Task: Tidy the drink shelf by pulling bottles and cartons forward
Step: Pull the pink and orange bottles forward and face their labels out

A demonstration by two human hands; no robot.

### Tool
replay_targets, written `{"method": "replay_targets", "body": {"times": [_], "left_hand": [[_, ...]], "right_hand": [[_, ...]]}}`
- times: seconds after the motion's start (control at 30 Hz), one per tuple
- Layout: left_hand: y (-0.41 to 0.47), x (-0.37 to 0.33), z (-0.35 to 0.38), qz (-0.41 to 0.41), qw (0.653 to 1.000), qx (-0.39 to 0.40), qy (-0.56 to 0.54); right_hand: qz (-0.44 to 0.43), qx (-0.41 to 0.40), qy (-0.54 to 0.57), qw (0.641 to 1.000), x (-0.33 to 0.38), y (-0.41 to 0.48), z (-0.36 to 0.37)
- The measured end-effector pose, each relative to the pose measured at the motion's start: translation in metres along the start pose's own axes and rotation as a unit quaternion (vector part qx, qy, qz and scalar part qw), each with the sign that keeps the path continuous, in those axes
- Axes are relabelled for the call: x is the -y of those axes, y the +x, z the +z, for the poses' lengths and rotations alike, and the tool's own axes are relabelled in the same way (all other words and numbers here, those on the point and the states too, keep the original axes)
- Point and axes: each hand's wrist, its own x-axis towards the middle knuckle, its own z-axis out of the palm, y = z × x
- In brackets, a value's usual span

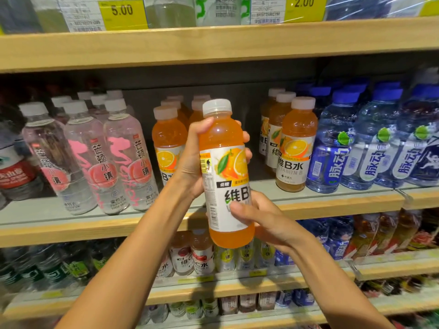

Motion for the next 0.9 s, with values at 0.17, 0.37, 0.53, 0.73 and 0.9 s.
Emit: {"method": "replay_targets", "body": {"times": [0.17, 0.37, 0.53, 0.73, 0.9], "left_hand": [[-0.002, 0.007, -0.008, -0.023, 1.0, 0.012, 0.01], [-0.019, 0.009, -0.015, 0.061, 0.934, -0.172, 0.307], [-0.066, 0.036, -0.055, 0.276, 0.698, -0.204, 0.628], [-0.088, 0.065, -0.118, 0.332, 0.366, -0.019, 0.869], [-0.087, 0.066, -0.143, 0.35, 0.275, 0.063, 0.893]], "right_hand": [[-0.066, -0.043, -0.068, 0.995, -0.009, 0.005, 0.01], [-0.114, -0.165, -0.154, 0.967, -0.017, 0.019, 0.004], [-0.127, -0.194, -0.198, 0.952, -0.02, 0.033, -0.01], [-0.113, -0.216, -0.199, 0.949, -0.029, 0.058, -0.016], [-0.102, -0.201, -0.231, 0.946, -0.033, 0.074, -0.016]]}}
